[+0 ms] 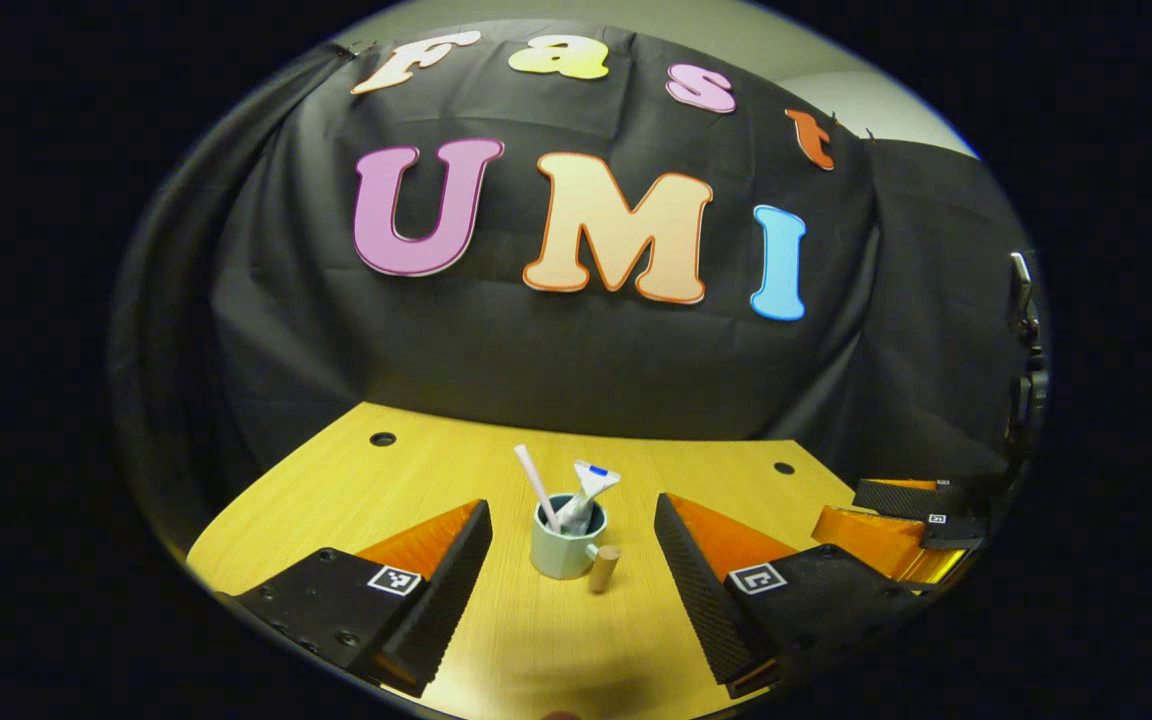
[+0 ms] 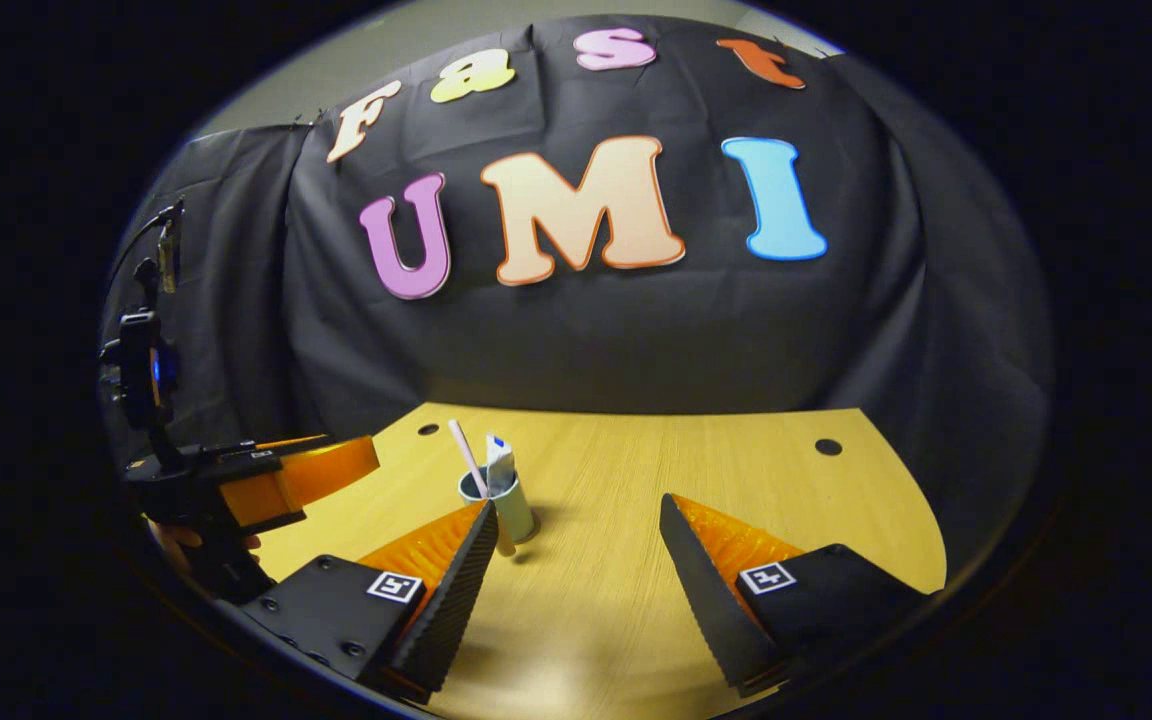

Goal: Put the toothbrush and toothpaste on the desktop into the cup, then pick up the cup and place it on the coaster on the desktop.

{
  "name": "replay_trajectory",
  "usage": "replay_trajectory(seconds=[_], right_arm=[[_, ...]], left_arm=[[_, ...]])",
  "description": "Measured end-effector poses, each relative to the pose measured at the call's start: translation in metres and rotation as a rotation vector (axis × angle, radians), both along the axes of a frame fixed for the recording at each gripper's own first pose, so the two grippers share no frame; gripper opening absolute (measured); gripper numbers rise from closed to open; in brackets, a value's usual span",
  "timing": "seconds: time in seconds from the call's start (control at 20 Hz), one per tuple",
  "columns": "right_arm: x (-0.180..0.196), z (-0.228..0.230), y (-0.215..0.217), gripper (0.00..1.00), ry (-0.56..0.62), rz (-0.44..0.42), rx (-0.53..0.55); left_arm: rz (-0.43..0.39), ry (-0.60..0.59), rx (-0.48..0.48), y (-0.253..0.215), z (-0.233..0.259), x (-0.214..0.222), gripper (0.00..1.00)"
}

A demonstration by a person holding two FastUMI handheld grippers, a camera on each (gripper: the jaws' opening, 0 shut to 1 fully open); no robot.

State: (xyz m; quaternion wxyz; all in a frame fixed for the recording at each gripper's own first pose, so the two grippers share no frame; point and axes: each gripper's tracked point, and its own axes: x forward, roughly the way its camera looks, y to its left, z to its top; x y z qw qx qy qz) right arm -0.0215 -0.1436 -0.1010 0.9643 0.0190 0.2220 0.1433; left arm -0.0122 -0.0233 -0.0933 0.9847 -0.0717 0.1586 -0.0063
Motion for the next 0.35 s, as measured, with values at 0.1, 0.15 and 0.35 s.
replay_trajectory(seconds=[0.1, 0.15, 0.35], right_arm=[[-0.001, 0.017, -0.010, 0.99, -0.028, -0.017, 0.024], [0.000, 0.025, -0.015, 0.99, -0.043, -0.030, 0.034], [0.007, 0.057, -0.025, 0.99, -0.139, -0.062, 0.078]], left_arm=[[0.005, -0.026, 0.006, -0.005, 0.012, 0.002, 0.95], [0.003, -0.037, 0.008, -0.007, 0.017, 0.003, 0.94], [-0.004, -0.060, 0.012, -0.012, 0.029, 0.004, 0.95]])
